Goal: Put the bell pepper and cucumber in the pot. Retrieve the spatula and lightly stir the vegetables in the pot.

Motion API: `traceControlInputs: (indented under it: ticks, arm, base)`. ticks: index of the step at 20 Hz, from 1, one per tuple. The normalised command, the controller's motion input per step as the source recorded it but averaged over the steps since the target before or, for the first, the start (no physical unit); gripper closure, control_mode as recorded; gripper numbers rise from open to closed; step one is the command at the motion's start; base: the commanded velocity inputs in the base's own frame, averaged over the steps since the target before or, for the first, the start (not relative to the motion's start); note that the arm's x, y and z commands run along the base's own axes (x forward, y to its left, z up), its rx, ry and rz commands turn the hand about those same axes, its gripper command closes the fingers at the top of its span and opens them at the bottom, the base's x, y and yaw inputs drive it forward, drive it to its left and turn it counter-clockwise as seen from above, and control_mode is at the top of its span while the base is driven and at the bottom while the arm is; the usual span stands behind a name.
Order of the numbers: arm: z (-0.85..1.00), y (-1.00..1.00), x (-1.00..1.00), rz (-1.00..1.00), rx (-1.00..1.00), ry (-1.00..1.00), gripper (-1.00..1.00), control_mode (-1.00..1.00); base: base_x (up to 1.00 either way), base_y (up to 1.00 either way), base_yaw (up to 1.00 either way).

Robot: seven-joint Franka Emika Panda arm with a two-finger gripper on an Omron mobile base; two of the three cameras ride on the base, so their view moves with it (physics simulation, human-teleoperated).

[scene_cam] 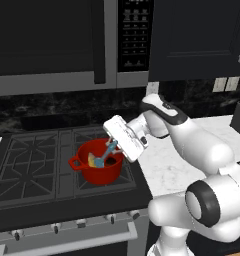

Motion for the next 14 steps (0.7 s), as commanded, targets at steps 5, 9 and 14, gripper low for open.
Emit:
traceControlInputs:
  ticks: [5,9,14]
  arm:
    - [-0.33,-0.03,0.21,0.0,0.0,0.0,1.0,-1.0]
    - [-0.32,0.0,0.24,0.0,0.0,0.0,1.0,-1.0]
    - [-0.17,0.0,0.19,0.0,0.0,-0.01,1.0,-1.0]
  base:
    - [0.0,0.0,0.0]
    - [0.0,0.0,0.0]
    - [0.0,0.0,0.0]
